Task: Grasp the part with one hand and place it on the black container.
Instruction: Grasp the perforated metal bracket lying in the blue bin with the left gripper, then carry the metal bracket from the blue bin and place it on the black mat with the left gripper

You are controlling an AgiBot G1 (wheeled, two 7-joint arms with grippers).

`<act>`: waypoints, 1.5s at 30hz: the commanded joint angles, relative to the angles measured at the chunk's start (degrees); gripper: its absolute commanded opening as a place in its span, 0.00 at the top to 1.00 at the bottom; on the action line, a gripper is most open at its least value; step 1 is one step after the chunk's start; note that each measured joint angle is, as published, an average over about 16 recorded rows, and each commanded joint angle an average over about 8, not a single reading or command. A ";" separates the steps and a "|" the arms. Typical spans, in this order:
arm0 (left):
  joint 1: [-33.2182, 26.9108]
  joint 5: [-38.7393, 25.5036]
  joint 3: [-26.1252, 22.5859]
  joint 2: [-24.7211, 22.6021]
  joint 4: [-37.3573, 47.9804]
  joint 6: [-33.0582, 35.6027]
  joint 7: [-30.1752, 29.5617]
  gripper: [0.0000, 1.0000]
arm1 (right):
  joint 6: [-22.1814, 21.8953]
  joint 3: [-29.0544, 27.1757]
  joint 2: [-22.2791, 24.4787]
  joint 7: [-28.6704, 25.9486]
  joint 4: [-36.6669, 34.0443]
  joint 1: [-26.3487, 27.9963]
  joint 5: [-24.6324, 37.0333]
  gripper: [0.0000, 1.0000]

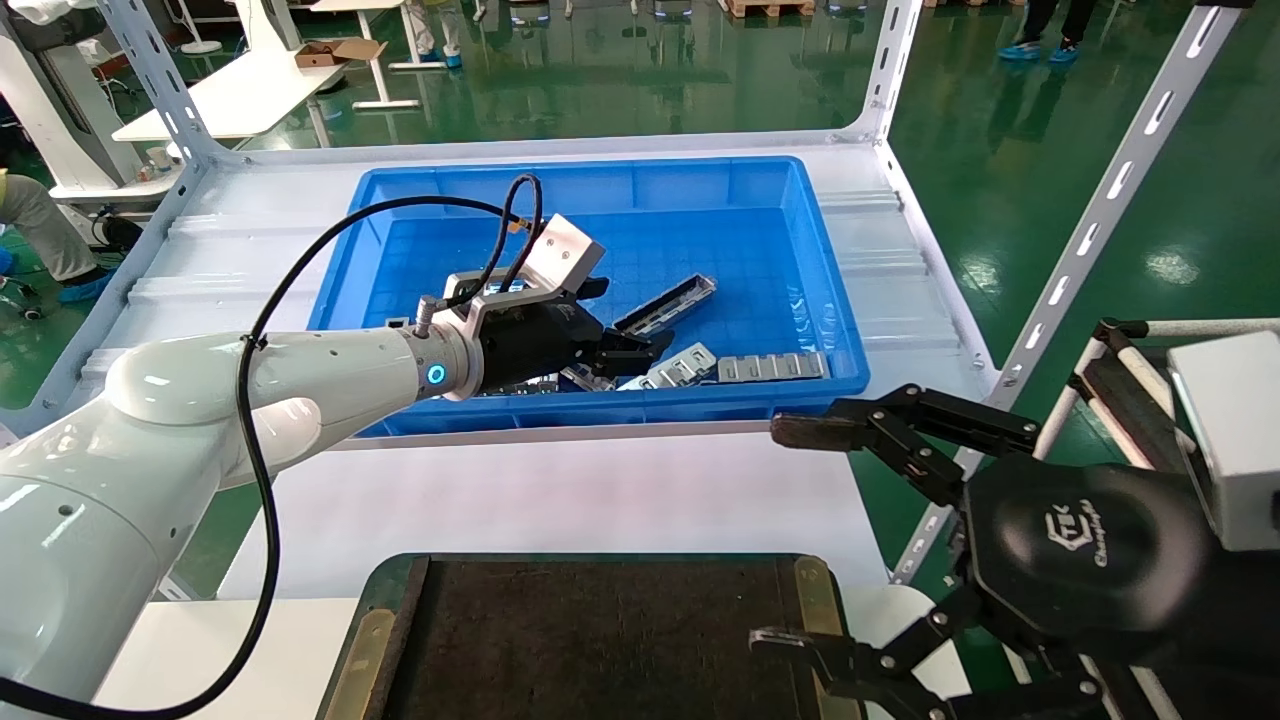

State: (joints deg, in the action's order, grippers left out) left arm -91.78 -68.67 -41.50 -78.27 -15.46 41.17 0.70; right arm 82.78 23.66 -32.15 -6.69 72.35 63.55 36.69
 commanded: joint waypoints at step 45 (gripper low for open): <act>-3.29 14.64 -5.49 3.03 4.19 5.58 3.80 1.00 | 0.00 0.01 0.00 0.01 0.00 0.00 -0.01 1.00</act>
State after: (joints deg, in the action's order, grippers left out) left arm -94.85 -53.99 -46.98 -74.97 -11.58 47.62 4.39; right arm 82.78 23.67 -32.15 -6.69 72.35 63.55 36.68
